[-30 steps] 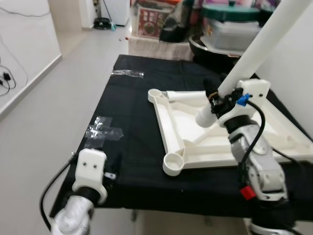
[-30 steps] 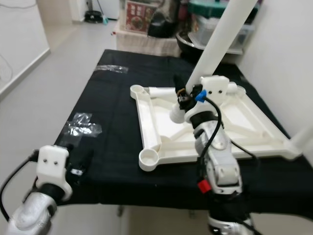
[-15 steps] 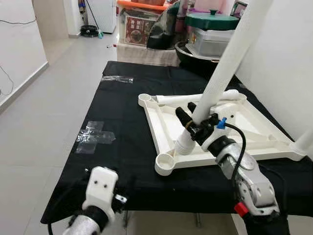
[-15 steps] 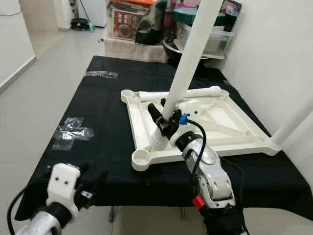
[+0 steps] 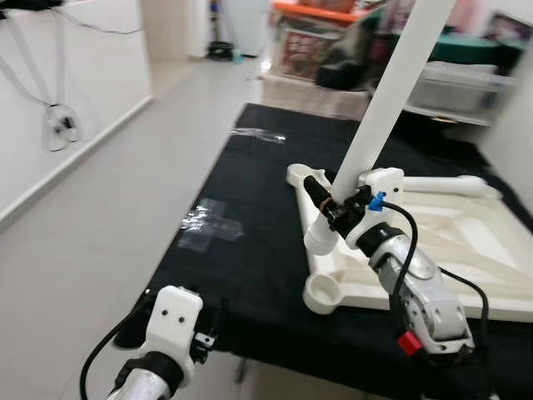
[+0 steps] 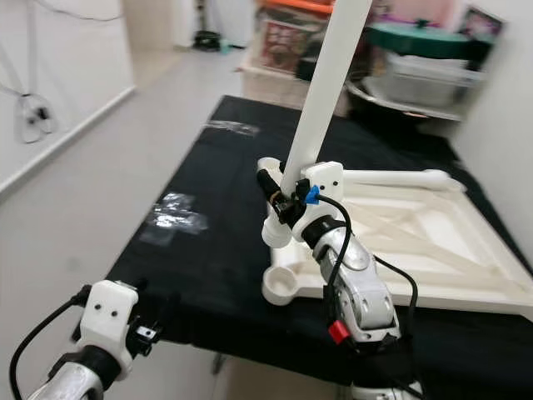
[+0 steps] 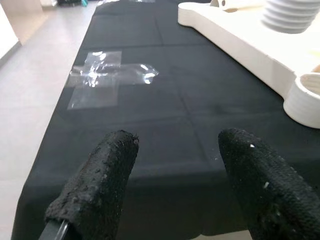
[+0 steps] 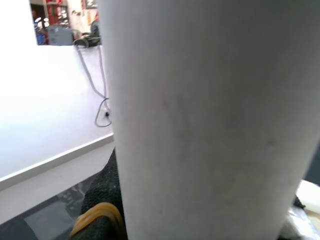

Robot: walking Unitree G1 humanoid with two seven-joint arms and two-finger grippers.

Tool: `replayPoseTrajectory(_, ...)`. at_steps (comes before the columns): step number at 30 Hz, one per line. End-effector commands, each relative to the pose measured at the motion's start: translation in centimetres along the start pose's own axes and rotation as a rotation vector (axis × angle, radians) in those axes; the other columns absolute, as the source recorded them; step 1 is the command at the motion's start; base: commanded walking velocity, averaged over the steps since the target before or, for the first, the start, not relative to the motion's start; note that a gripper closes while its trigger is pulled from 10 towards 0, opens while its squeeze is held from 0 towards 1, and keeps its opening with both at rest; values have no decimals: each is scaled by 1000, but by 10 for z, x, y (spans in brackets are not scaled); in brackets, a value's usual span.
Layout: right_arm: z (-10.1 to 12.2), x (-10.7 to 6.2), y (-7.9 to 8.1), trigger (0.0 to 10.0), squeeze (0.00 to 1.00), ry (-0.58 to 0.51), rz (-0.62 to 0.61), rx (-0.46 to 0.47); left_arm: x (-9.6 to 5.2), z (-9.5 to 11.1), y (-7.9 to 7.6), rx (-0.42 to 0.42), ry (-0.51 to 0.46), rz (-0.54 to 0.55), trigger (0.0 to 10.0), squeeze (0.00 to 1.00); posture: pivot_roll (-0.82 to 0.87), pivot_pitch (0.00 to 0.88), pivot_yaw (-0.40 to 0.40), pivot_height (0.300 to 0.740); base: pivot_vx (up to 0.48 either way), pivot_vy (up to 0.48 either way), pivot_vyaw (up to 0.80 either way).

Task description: Building children table

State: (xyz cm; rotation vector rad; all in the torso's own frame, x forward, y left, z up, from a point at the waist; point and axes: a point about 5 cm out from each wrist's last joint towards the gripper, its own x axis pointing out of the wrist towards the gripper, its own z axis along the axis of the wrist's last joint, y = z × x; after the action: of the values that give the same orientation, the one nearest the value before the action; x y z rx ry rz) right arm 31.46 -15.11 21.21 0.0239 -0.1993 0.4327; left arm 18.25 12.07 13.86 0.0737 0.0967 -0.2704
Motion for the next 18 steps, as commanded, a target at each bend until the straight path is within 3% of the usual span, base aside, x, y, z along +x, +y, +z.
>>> replayPoseTrajectory(1, 2, 0, -4, 10000, 0, -6, -19, 10, 0, -1, 2, -13, 10, 15, 10000, 0, 112, 66, -144, 740, 0, 0, 0)
replayPoseTrajectory(14, 9, 8, -20, 10000, 0, -15, 87, 108, -1, -3, 0, 0, 27, 4, 10000, 0, 111, 82, -141, 740, 0, 0, 0)
replayPoseTrajectory(15, 9, 7, -19, 10000, 0, 15, 187, 154, -2, -4, -1, 1, 29, -2, 10000, 0, 117, 85, -141, 740, 0, 0, 0)
replayPoseTrajectory(16, 9, 7, -19, 10000, 0, 15, 187, 154, -2, -4, -1, 1, 29, -2, 10000, 0, 117, 85, -141, 740, 0, 0, 0)
replayPoseTrajectory(18, 16, 3, -18, 10000, 0, 47, 436, 193, -6, -5, -5, -21, 37, -39, 10000, 0, 124, 94, -134, 740, 0, 0, 0)
